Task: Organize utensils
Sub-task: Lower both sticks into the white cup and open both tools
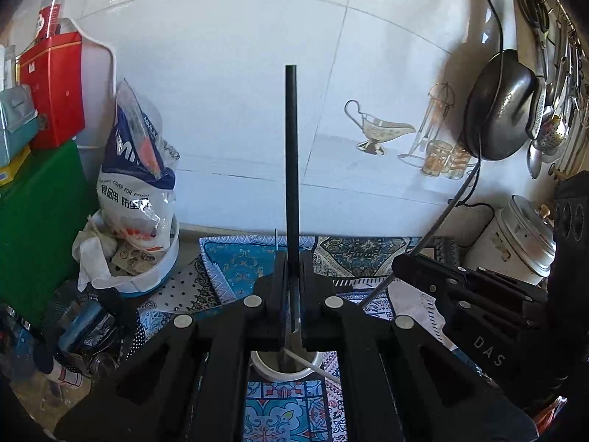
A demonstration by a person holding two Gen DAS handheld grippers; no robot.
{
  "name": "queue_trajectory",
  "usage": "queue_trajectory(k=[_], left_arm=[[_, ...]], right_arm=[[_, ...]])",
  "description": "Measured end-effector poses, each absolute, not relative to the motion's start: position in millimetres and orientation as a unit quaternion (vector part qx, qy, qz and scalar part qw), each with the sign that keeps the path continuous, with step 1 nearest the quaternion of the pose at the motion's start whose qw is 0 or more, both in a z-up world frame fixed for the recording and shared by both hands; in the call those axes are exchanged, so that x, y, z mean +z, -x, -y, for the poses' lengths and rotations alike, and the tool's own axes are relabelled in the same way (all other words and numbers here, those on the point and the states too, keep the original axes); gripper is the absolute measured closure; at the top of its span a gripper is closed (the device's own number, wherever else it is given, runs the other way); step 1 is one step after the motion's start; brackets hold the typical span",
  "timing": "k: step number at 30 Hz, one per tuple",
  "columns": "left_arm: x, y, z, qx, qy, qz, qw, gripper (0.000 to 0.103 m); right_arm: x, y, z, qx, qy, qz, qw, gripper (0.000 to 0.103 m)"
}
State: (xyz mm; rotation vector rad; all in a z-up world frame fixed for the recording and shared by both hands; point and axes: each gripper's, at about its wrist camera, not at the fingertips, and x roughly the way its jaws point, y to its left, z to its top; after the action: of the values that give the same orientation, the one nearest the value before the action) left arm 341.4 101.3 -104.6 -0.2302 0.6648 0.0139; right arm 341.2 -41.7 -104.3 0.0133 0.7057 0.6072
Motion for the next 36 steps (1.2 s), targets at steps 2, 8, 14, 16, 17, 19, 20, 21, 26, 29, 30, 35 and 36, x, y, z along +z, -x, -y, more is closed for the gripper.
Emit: queue_trajectory(k=[2,8,14,16,17,19,20,21,26,29,30,35,36], left_arm=[[-114.1,-345.7,-106.6,0.012,0.117,-0.335,0.935,0.100],[-148.3,-358.0,-112.9,0.020,0.124,-0.371,0.920,0.100],[-179.1,-367.9,-114.3,0.024,0.124,-0.405,0.905,0.100],[-186.4,-370.6,-114.5,0.025,0.124,-0.414,0.902,0.100],[-188.8,-371.6,-114.5,0.025,0.124,-0.418,0.900,0.100],[-194.3,-373.5,-113.7,0.025,0.121,-0.427,0.896,0.100],[-195.1,-373.8,-112.9,0.025,0.120,-0.429,0.895,0.100],[-197.1,-374.2,-112.5,0.025,0.119,-0.433,0.893,0.100],[-197.1,-372.9,-112.6,0.021,0.123,-0.440,0.889,0.100],[-190.3,-369.3,-113.7,0.019,0.130,-0.435,0.891,0.100],[-188.2,-368.3,-114.1,0.018,0.132,-0.433,0.892,0.099],[-170.4,-358.9,-112.0,0.019,0.125,-0.418,0.900,0.096],[-164.9,-356.0,-110.9,0.017,0.123,-0.414,0.902,0.094]], right_arm=[[-113.3,-346.2,35.8,0.292,0.000,-0.350,0.890,0.098],[-140.9,-361.2,27.7,0.285,0.015,-0.387,0.877,0.098],[-161.8,-369.3,23.2,0.275,0.030,-0.417,0.866,0.098],[-166.4,-369.9,20.9,0.275,0.036,-0.424,0.862,0.098],[-168.2,-370.3,19.9,0.275,0.039,-0.426,0.861,0.098],[-171.4,-370.6,17.2,0.278,0.046,-0.431,0.857,0.098],[-172.3,-370.2,15.9,0.278,0.049,-0.432,0.857,0.098],[-173.0,-369.7,14.5,0.280,0.052,-0.434,0.855,0.097],[-172.6,-366.9,10.4,0.292,0.061,-0.440,0.847,0.096],[-169.2,-363.8,10.7,0.297,0.062,-0.442,0.844,0.086],[-167.5,-362.1,11.2,0.297,0.064,-0.440,0.845,0.084],[-153.8,-352.1,17.3,0.298,0.068,-0.427,0.851,0.082],[-150.4,-349.7,19.3,0.298,0.068,-0.424,0.853,0.082]])
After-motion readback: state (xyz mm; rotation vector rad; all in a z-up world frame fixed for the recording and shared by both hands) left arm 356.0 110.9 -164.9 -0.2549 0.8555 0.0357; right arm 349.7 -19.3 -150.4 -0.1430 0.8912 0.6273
